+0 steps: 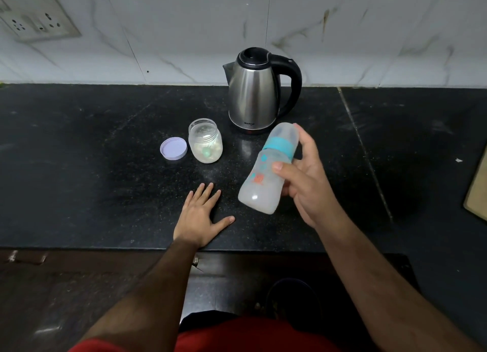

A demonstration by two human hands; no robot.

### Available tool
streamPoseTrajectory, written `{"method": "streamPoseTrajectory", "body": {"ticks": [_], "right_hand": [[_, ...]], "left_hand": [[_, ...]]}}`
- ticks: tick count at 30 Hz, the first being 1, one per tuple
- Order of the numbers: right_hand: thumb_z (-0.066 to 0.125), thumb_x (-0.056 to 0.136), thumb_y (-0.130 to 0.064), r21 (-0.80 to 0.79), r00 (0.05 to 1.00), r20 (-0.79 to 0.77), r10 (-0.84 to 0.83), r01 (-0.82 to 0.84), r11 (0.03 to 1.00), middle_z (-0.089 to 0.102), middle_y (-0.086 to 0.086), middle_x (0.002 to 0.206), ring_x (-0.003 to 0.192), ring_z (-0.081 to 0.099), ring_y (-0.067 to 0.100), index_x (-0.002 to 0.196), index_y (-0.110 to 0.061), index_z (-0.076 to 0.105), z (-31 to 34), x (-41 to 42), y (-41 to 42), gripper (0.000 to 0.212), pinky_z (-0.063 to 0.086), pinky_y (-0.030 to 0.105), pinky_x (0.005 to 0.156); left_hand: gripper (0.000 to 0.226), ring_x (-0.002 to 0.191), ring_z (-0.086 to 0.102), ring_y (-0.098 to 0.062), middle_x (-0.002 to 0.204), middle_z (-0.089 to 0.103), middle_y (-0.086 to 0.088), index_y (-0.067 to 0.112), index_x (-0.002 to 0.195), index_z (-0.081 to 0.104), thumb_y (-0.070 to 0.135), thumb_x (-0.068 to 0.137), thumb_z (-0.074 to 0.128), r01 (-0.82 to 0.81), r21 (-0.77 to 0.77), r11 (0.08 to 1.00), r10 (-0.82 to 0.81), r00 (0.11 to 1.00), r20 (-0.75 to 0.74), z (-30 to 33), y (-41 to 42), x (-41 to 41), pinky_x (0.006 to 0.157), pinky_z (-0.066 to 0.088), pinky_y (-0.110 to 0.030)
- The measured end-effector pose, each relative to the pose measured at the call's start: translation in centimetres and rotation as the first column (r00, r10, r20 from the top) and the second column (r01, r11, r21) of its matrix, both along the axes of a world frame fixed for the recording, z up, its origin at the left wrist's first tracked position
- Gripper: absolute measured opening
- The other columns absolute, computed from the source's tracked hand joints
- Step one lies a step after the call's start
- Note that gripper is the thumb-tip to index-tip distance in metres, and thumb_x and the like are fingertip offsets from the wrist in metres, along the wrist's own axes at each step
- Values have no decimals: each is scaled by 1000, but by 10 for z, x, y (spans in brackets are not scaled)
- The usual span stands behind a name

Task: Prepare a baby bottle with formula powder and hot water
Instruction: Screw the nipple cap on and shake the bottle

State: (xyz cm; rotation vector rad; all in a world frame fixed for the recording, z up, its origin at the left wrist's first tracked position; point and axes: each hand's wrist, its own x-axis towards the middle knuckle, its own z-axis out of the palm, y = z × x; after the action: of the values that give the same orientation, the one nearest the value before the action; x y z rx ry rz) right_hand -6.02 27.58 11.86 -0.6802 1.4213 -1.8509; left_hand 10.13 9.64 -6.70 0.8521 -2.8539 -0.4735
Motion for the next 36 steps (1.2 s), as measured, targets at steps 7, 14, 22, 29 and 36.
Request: {"method": "streamPoseTrajectory", "body": {"ticks": [7,14,22,29,36], "right_hand": [[63,83,-18,-20,993,53,-103,105,994,74,-15,97,93,72,16,151,-30,20,1,-5,1,81,60,39,71],[65,81,-16,-20,998,43,-43,44,999,72,-9,103,95,71,17,147,-33,29,3,-11,2,78,59,41,72],[70,79,-22,39,999,34,13,-15,999,71,-4,105,96,71,19,147,-38,28,-4,-9,6,82,59,38,71],[66,81,-21,-31,983,88,-159,162,986,72,-8,102,95,72,19,150,-32,25,4,-17,4,81,59,40,71],[68,81,-19,90,996,-8,92,-91,992,70,0,107,95,71,18,146,-42,29,-4,-7,11,79,58,35,71]], "left_hand": [[92,154,6,-13,165,21,3,26,152,37,84,80,37,-7,-9,1000,7,1000,-11,-3,-1,0,126,2,-38],[92,154,8,-14,164,24,2,26,151,39,84,80,38,-10,-11,1000,9,1000,-22,-5,-1,0,126,4,-39],[92,154,8,-13,164,23,3,26,151,39,85,80,37,-11,-21,1000,11,1000,-15,-6,-1,0,126,4,-39],[92,154,11,-15,164,25,2,25,151,41,85,80,36,-11,-25,1000,10,1000,-23,-4,1,0,126,5,-39],[93,154,9,-15,164,24,2,25,151,39,84,80,37,-11,-26,1000,10,1000,-10,-3,0,-1,126,5,-40]]}}
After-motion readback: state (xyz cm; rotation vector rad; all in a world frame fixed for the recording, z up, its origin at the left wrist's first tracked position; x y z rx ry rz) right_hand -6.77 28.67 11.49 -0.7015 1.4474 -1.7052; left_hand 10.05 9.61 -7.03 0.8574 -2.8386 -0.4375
